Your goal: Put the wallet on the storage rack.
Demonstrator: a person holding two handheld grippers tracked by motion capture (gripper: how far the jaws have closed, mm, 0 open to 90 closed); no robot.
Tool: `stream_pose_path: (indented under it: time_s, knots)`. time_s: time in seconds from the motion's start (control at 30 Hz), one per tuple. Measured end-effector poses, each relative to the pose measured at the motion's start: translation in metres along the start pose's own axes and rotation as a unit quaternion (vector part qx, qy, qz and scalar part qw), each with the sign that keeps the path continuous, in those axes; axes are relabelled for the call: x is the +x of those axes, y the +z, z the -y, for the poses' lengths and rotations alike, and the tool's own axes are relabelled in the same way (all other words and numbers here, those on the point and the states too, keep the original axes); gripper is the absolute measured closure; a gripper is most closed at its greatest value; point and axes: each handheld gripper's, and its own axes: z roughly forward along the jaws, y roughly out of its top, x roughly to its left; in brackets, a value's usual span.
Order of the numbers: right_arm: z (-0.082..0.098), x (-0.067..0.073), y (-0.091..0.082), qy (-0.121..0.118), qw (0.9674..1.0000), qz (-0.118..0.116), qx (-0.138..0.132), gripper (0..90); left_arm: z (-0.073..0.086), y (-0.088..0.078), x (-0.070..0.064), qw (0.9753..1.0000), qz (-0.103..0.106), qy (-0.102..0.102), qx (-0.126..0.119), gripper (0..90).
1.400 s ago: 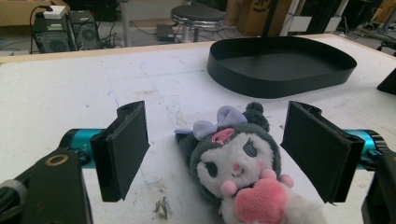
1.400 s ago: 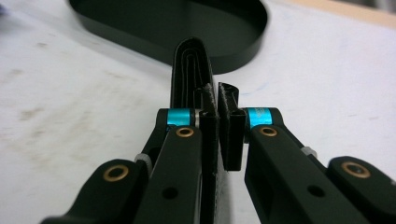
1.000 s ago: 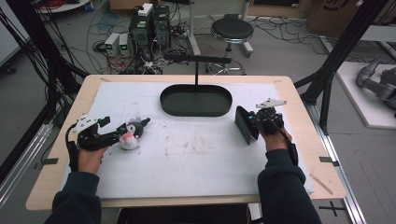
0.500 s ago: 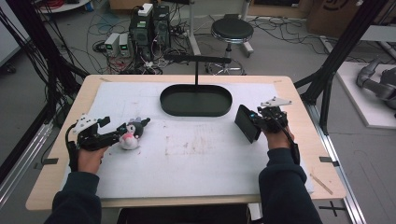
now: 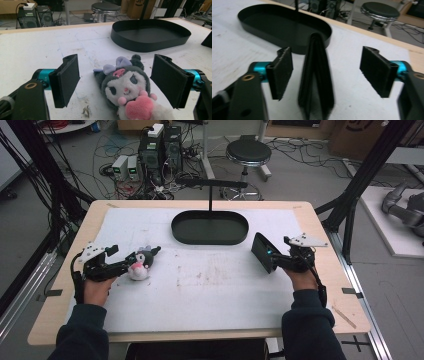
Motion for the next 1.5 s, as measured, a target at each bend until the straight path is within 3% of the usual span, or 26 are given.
stream_pose_path:
  time_s: [0.07, 0.23, 0.27, 0.37, 0.4, 0.43, 0.53, 0.7, 0.83, 0.93, 1.23, 1.5]
  knots:
    - [0.004, 0.004, 0.006, -0.008, 0.9999, -0.002, 0.014, 21.9, 0.000, 0.000, 0.000, 1.0000, 0.000, 0.001, 0.000, 22.5]
    - [0.015, 0.005, 0.021, 0.000, 0.9989, 0.001, 0.047, 25.1, 0.000, 0.000, 0.000, 1.0000, 0.001, -0.002, 0.000, 22.5]
    - [0.018, 0.006, 0.025, 0.003, 0.9981, -0.004, 0.061, 36.5, 0.000, 0.000, 0.000, 1.0000, 0.001, -0.002, 0.000, 22.5]
    - [0.019, 0.004, 0.027, 0.018, 0.9980, -0.002, 0.061, 57.2, 0.000, 0.000, 0.000, 1.0000, 0.001, -0.002, 0.000, 22.5]
    - [0.019, 0.004, 0.027, 0.018, 0.9980, -0.002, 0.061, 57.2, 0.000, 0.000, 0.000, 1.0000, 0.001, -0.002, 0.000, 22.5]
    - [0.018, 0.004, 0.025, 0.016, 0.9980, 0.003, 0.061, 70.2, 0.000, 0.000, 0.000, 1.0000, 0.001, -0.001, 0.001, 22.5]
    - [0.017, 0.005, 0.023, 0.018, 0.9980, 0.003, 0.060, 76.5, 0.000, 0.001, -0.001, 1.0000, 0.002, 0.001, 0.001, 22.5]
    - [0.011, 0.008, 0.021, 0.023, 0.9980, -0.002, 0.059, 77.6, 0.000, 0.001, -0.002, 1.0000, 0.003, 0.001, 0.002, 22.5]
    - [-0.005, 0.015, 0.020, 0.015, 0.9994, -0.011, 0.030, 77.6, 0.000, 0.002, -0.003, 1.0000, 0.003, 0.003, 0.003, 22.5]
    - [-0.013, 0.019, 0.023, 0.012, 0.9995, -0.015, 0.023, 77.6, 0.000, 0.002, -0.003, 1.0000, 0.004, 0.004, 0.002, 22.5]
    - [-0.050, 0.033, 0.048, -0.001, 0.9993, -0.036, -0.001, 77.5, 0.000, 0.002, -0.001, 1.0000, 0.005, -0.001, -0.002, 21.7]
    - [-0.067, 0.039, 0.074, -0.022, 0.9986, -0.048, -0.001, 77.5, 0.000, 0.002, 0.000, 1.0000, 0.007, -0.001, -0.006, 21.8]
